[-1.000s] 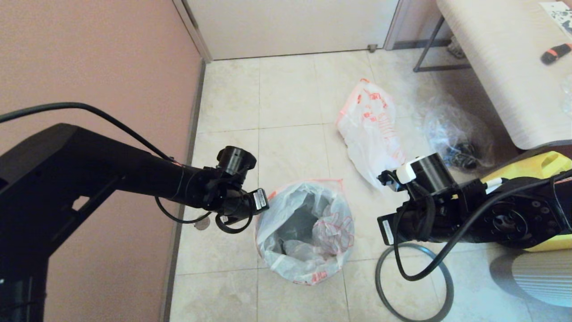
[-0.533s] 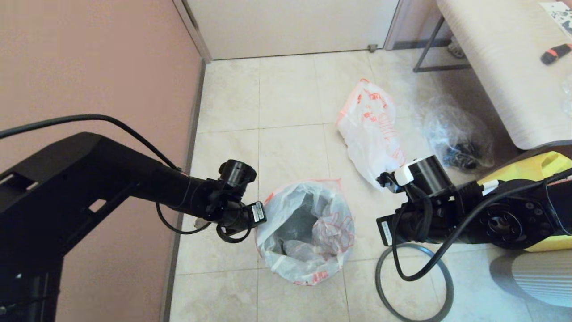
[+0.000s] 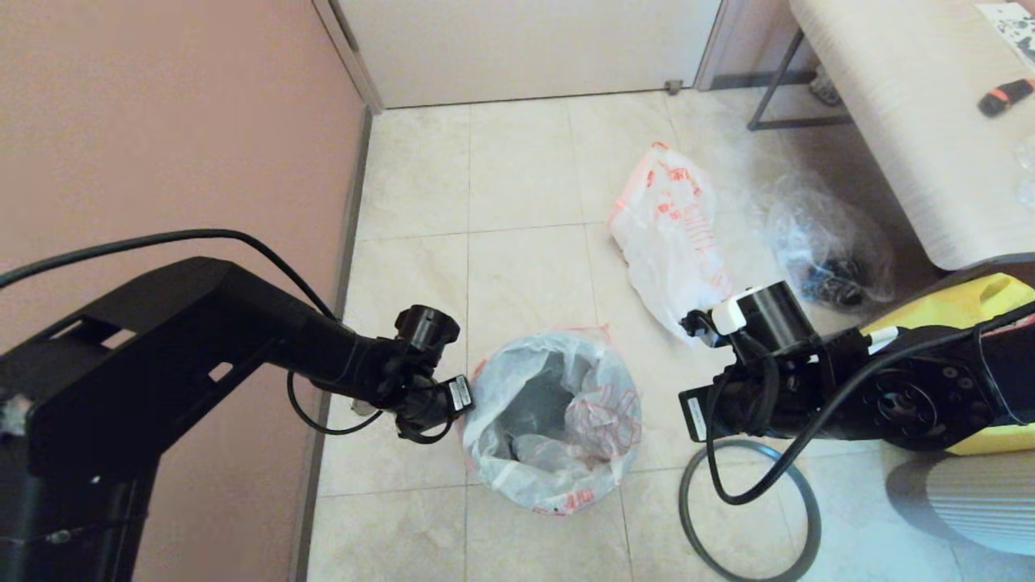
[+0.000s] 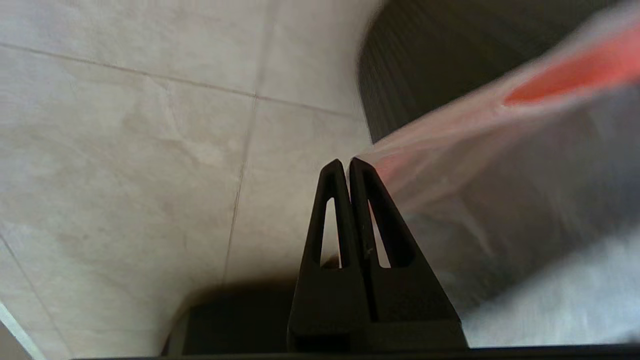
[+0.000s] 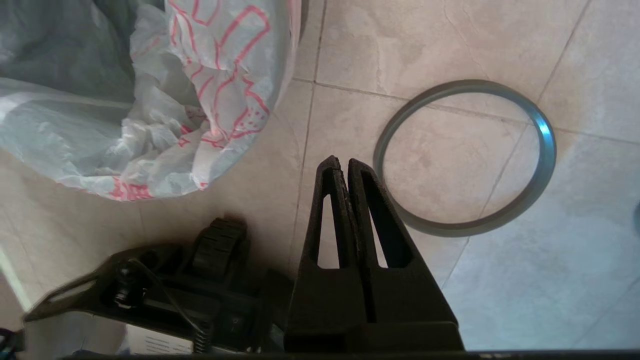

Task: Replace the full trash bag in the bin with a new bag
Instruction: Put the new garbage bag on the trash can

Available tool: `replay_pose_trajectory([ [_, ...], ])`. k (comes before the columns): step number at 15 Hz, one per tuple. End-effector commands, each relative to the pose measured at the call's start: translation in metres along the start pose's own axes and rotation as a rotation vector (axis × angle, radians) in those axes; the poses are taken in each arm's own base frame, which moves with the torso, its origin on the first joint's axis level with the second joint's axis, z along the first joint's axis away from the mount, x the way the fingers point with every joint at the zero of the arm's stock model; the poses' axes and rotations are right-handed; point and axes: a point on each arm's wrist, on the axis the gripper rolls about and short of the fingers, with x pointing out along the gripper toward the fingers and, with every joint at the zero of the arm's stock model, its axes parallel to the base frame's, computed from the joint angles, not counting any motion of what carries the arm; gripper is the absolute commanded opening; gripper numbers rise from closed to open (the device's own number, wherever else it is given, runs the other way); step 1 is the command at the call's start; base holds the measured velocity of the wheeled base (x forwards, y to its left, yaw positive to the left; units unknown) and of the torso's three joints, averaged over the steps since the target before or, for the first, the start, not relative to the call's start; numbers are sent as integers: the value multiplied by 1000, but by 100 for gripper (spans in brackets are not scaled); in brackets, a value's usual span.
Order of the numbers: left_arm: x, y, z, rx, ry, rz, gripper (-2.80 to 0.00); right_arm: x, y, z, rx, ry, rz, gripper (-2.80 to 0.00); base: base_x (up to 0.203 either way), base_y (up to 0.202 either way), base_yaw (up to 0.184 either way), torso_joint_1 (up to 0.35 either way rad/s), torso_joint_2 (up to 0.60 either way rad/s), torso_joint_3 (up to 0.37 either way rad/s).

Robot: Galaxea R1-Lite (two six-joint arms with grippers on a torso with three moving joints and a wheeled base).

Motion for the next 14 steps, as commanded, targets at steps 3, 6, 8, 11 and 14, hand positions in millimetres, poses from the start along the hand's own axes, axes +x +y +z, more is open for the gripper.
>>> replay_pose_trajectory([
  [3,-25,3,14,-44,-49,-16,-280,-10,4,4,0,-27,16,-280,0,0,0,0,0,0],
  [6,-89,-5,15,-27,-81,-89,-280,-1,23,14,-46,-44,46,-280,0,0,0,0,0,0],
  [8,-123,-11,10,2,-49,-119,-280,14,45,26,-99,-43,66,-280,0,0,0,0,0,0],
  [11,-127,-8,19,63,-39,-112,-280,48,90,38,-181,-9,62,-280,0,0,0,0,0,0],
  [14,-148,7,43,36,-108,-147,-280,95,130,28,-261,49,27,-280,0,0,0,0,0,0],
])
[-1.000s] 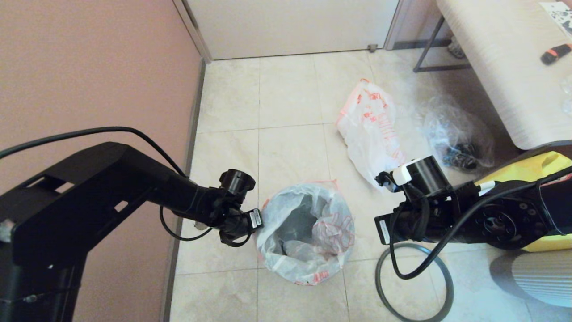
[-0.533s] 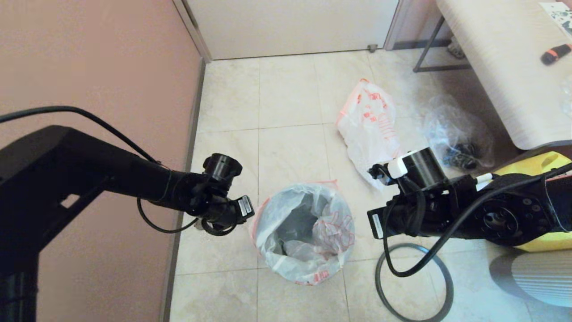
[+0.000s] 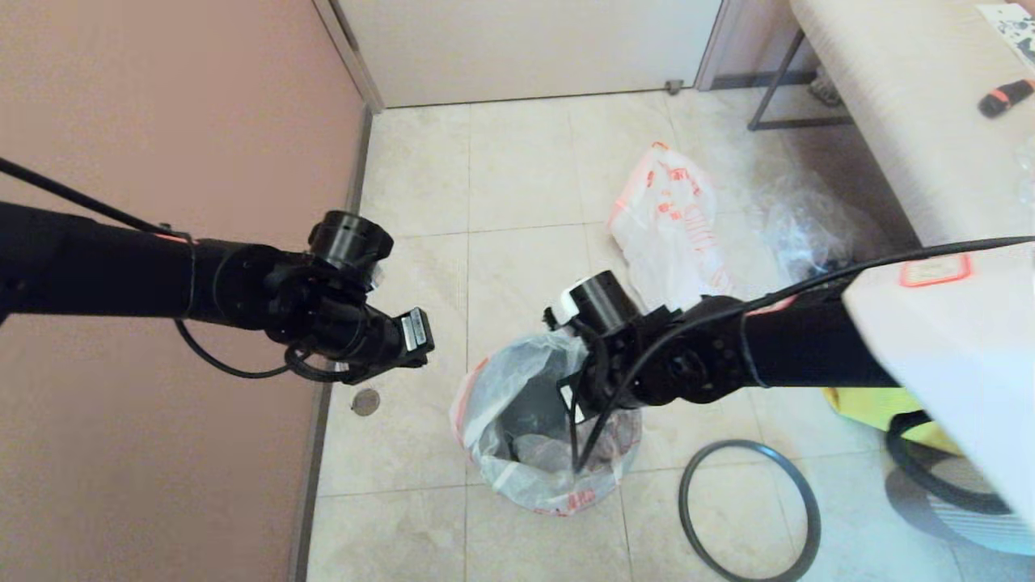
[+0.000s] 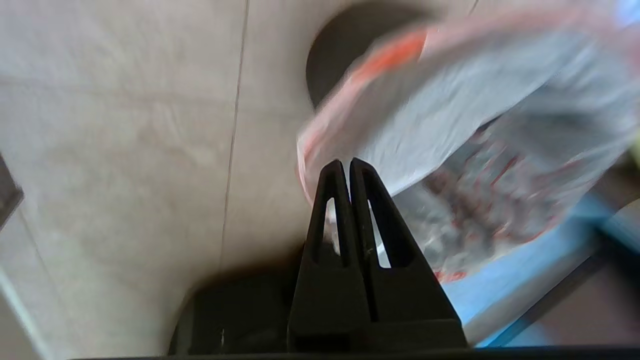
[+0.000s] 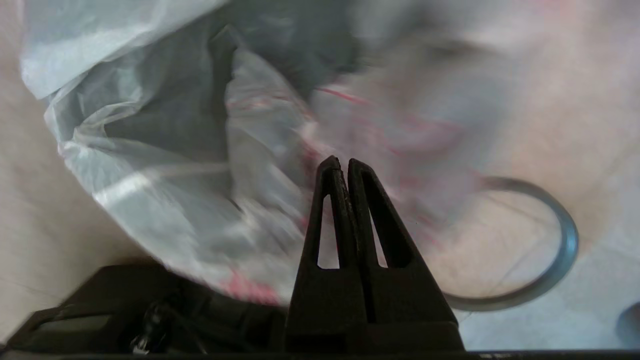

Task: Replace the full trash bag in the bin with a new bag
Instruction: Put the new garbage bag on the trash can

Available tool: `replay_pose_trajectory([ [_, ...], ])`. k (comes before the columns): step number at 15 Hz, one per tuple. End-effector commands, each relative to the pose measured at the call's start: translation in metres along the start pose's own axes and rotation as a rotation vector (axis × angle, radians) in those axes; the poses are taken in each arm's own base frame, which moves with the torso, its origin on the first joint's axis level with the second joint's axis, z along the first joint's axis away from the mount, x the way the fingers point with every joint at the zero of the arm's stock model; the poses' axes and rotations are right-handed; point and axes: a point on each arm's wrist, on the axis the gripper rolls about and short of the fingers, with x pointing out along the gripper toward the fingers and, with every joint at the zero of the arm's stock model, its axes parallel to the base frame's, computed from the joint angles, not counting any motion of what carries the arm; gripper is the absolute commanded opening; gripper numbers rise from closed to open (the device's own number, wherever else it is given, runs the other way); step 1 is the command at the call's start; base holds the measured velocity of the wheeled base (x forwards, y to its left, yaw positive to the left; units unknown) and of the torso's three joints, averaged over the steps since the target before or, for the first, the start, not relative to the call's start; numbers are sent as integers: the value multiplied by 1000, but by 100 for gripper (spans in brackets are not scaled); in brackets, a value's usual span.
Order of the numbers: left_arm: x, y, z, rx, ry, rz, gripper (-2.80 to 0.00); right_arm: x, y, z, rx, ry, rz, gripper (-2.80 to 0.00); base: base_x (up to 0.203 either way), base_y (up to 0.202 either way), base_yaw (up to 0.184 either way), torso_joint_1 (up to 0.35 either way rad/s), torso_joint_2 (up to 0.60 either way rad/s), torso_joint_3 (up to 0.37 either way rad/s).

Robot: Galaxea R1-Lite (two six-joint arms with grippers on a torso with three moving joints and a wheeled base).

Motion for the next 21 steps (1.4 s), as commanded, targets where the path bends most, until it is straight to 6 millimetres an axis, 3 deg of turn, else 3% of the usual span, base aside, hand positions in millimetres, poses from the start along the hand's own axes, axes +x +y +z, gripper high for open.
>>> replay_pose_trajectory([
  [1,-27,3,14,-19,-62,-38,-280,54,27,-17,-53,70,-7,-280,0,0,0,0,0,0],
  [4,-65,4,17,31,-71,-91,-280,97,48,-32,-135,96,-14,-280,0,0,0,0,0,0],
  [7,-84,2,17,38,-102,-114,-280,129,60,-49,-229,64,-44,-280,0,0,0,0,0,0],
  [12,-117,-1,13,46,-159,-166,-280,193,54,-71,-497,-135,-99,-280,0,0,0,0,0,0],
  [16,-124,-1,12,49,-174,-177,-280,204,29,-70,-577,-115,-146,-280,0,0,0,0,0,0],
  [21,-124,-3,12,54,-176,-182,-280,208,19,-74,-598,-74,-153,-280,0,0,0,0,0,0],
])
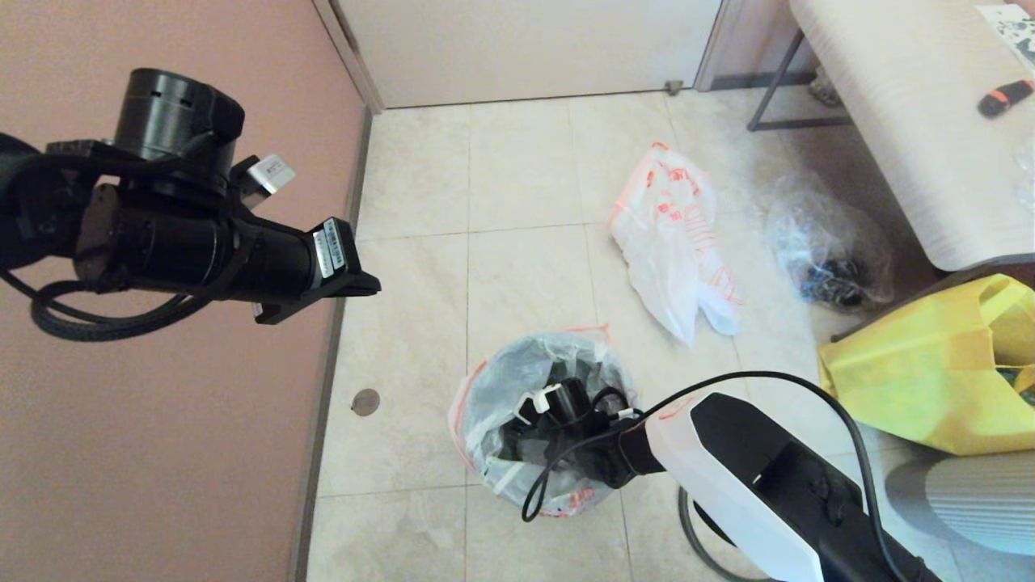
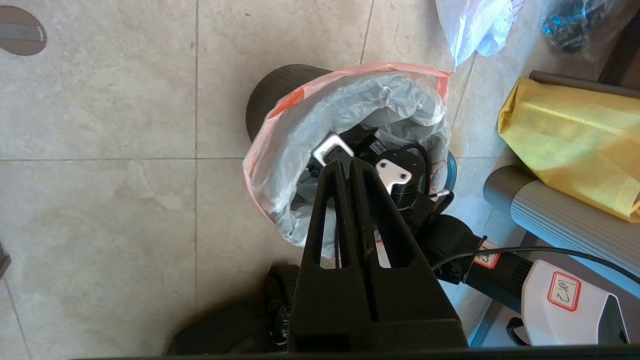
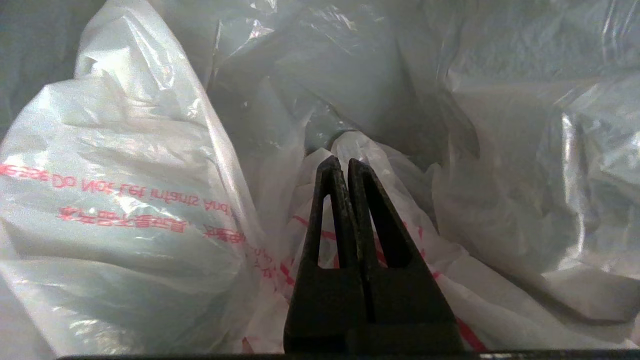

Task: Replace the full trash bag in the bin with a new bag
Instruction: Put the new garbage bag on the trash can, then place the trash can ring on the trash can

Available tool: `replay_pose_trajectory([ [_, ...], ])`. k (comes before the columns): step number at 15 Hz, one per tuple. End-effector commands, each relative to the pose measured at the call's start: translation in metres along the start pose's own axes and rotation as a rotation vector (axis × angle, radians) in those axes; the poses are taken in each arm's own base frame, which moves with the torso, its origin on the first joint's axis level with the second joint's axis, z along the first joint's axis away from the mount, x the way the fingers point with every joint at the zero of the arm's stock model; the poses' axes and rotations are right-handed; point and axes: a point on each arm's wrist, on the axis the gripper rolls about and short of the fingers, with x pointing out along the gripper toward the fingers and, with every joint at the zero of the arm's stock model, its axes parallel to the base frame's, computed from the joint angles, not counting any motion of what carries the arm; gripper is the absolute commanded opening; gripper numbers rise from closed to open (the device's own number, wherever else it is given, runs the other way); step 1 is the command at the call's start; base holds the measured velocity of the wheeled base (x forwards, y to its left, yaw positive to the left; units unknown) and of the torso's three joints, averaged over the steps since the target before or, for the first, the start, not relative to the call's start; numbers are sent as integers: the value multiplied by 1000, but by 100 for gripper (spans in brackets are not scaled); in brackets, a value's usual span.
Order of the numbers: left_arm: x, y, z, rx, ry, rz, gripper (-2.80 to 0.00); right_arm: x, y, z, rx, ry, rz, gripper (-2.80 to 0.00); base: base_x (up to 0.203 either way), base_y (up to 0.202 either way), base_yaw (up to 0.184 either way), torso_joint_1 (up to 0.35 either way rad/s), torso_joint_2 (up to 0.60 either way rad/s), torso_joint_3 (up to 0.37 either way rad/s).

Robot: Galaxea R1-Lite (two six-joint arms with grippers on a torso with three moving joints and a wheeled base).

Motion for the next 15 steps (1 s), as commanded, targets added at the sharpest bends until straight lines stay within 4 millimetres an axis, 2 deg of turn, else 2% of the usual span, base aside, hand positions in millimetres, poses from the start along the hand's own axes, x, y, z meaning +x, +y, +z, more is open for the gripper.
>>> replay_pose_trajectory([
  [1,1,0,0,-3,4,-1,-280,-1,-3,1,-8,-4,-7,-280,0,0,0,0,0,0],
  [3,0,-1,-1,-1,5,-3,-280,-8,-15,8,2,-23,-24,-280,0,0,0,0,0,0],
  [6,-4,-4,-4,9,9,-17,-280,-44,-43,34,95,-77,-46,-280,0,0,0,0,0,0],
  [7,-5,-7,-6,17,23,-41,-280,-67,-55,43,135,-89,-44,-280,0,0,0,0,0,0],
  [8,-3,-8,-8,23,42,-52,-280,-97,-69,49,178,-93,-36,-280,0,0,0,0,0,0],
  [9,0,-9,-11,38,69,-50,-280,-134,-79,48,225,-73,-10,-280,0,0,0,0,0,0],
  [11,-4,-12,-19,82,119,-103,-280,-206,-94,28,342,-19,36,-280,0,0,0,0,0,0],
  [12,-8,-14,-23,110,139,-134,-280,-241,-99,8,399,23,54,-280,0,0,0,0,0,0],
  [13,-6,-16,-26,121,154,-144,-280,-266,-100,-25,443,103,66,-280,0,0,0,0,0,0],
  [14,-2,-17,-27,124,164,-139,-280,-277,-104,-58,493,191,61,-280,0,0,0,0,0,0],
  [15,4,-16,-28,121,174,-129,-280,-279,-114,-90,563,279,41,-280,0,0,0,0,0,0],
])
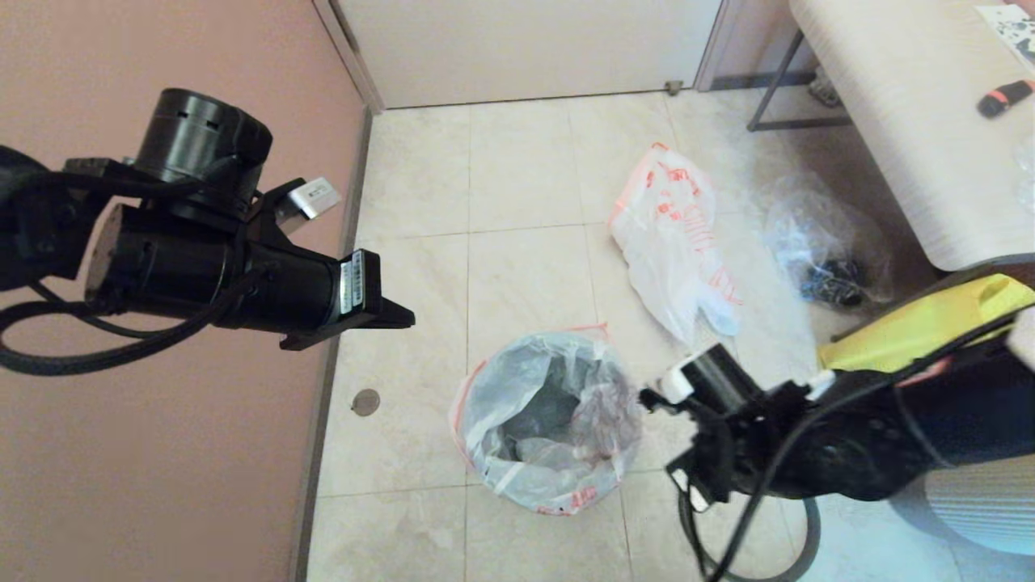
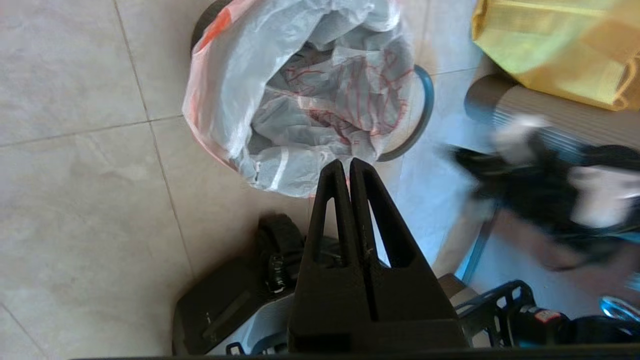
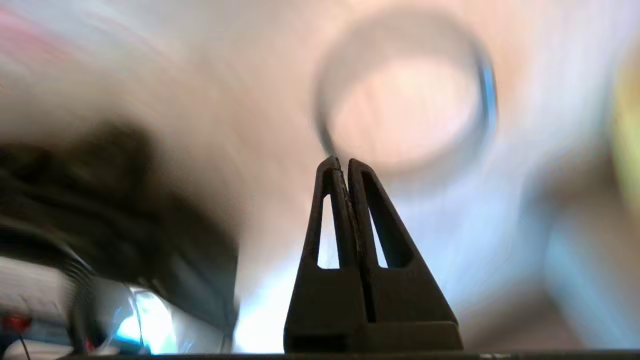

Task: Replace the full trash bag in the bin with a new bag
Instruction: Place the trash can ring on the trash can

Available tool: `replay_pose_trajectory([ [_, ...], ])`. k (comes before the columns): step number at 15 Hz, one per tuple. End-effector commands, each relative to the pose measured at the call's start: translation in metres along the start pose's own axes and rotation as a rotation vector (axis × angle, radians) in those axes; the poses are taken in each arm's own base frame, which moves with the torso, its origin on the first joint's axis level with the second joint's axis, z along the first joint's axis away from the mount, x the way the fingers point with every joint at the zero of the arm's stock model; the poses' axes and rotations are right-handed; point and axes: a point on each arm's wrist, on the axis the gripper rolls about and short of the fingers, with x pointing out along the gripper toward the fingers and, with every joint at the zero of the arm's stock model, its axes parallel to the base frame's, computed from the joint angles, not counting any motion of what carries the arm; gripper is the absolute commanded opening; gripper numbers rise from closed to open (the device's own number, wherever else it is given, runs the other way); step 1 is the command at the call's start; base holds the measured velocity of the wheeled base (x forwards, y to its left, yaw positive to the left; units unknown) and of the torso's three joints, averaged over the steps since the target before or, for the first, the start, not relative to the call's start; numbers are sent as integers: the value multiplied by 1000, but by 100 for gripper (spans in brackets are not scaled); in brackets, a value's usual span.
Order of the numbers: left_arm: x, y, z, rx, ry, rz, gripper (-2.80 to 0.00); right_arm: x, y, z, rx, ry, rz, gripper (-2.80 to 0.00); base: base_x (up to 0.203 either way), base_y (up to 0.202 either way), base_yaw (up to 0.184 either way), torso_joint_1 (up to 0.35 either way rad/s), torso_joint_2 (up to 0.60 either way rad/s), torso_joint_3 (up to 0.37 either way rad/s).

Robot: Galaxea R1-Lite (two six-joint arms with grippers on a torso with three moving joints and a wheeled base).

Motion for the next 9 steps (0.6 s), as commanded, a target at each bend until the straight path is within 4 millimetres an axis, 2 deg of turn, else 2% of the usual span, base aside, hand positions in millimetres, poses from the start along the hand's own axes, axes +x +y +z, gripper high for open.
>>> replay_pose_trajectory([
  [1,9,3,-1,-7,23,18,-280,-24,-54,-32,173,19,-56,-280,0,0,0,0,0,0],
  [3,21,7,0,-14,27,73,-280,2,-106,-51,329,75,-108,-280,0,0,0,0,0,0],
  [4,28,10,0,-16,32,108,-280,24,-122,-61,361,114,-124,-280,0,0,0,0,0,0],
  [7,31,11,0,-19,36,116,-280,111,-141,-92,337,191,-136,-280,0,0,0,0,0,0],
  [9,31,11,0,-18,39,116,-280,158,-154,-106,290,163,-164,-280,0,0,0,0,0,0],
])
